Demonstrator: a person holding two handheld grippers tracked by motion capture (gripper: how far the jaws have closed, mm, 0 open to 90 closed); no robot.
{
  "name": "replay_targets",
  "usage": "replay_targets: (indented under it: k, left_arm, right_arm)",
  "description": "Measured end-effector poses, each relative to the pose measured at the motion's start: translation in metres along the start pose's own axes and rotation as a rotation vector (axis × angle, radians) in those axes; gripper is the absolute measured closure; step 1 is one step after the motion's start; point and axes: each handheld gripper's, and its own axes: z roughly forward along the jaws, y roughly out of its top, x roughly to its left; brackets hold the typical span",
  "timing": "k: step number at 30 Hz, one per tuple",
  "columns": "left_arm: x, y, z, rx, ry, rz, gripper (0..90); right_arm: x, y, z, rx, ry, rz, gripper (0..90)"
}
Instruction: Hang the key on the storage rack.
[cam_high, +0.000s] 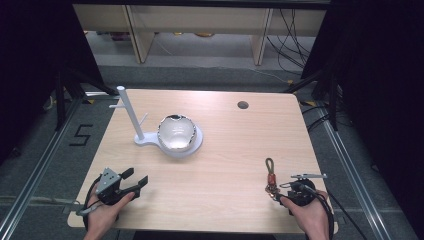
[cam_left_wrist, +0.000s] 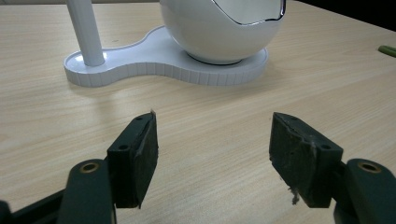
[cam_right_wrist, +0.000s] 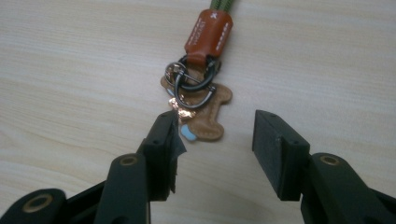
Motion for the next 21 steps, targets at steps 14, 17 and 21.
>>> replay_targets:
  k: [14,17,21]
  left_arm:
    - [0.0,0.0,0.001,-0.015,0.008,0.024,32.6]
    - [0.0,0.0,0.001,-0.018,0.003,0.021,32.7]
    - [-0.001,0.0,0.001,-0.019,0.004,0.022,32.8]
  right_arm:
    - [0.014,0.064,0.017,0.151,-0.027,0.021,53.8]
    - [0.013,0.073,0.022,0.186,-0.04,0.036,52.6]
    - [0.012,0.082,0.029,0.211,-0.054,0.06,51.8]
